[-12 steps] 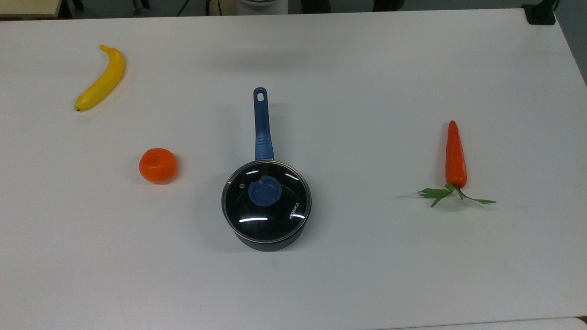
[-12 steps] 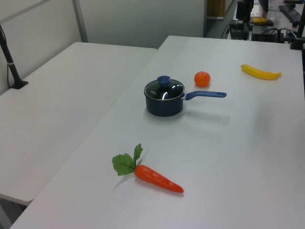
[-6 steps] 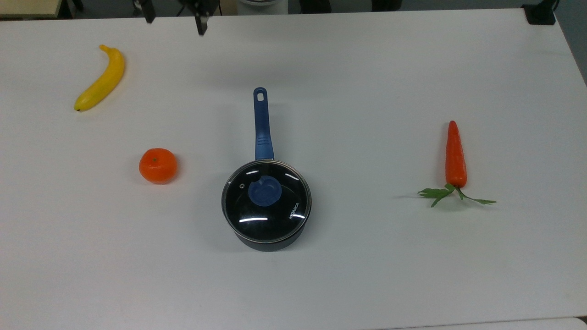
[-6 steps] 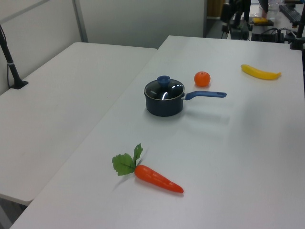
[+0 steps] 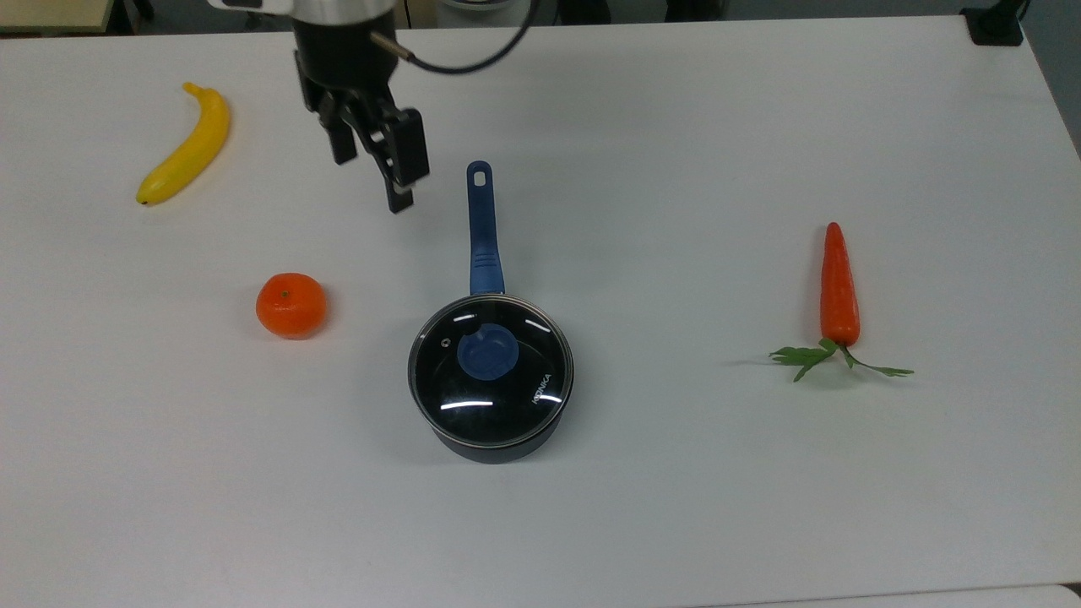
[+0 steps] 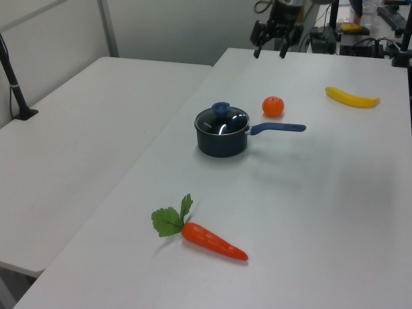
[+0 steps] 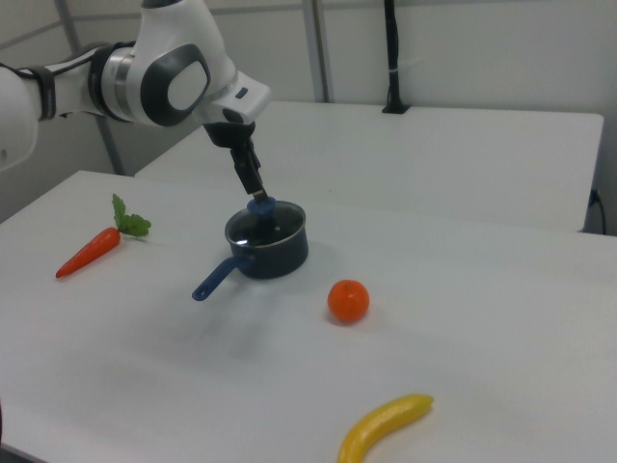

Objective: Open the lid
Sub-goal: 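Move the gripper over the saucepan's blue lid knob, then lower the gripper and close it on the blue lid knob, then lift the glass lid up off the saucepan by its knob, then carry the lid away from the pan toward the banana, then lower the lid onto the table beside the tangerine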

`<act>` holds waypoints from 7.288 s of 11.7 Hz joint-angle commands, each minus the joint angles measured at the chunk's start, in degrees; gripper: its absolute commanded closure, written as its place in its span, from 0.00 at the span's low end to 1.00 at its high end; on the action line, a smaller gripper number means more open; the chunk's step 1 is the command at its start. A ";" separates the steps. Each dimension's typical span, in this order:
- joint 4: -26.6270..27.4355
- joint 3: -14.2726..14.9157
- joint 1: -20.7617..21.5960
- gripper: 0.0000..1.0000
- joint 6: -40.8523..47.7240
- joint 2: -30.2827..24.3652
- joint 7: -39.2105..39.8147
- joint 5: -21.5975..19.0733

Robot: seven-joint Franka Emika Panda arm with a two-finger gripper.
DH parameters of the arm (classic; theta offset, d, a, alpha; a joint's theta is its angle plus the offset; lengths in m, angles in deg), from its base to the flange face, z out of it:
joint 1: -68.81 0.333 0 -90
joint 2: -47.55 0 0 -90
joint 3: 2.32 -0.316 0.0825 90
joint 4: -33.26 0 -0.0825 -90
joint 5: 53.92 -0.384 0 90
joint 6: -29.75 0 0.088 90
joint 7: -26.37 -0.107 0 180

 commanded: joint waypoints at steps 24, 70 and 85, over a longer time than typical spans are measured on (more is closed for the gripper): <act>-25.50 -2.07 6.81 0.17 -0.89 27.36 -21.36 8.43; 20.12 11.20 -2.25 0.61 -5.11 0.28 65.03 -8.89; 20.47 11.03 -5.32 0.32 -6.96 5.82 69.87 -6.43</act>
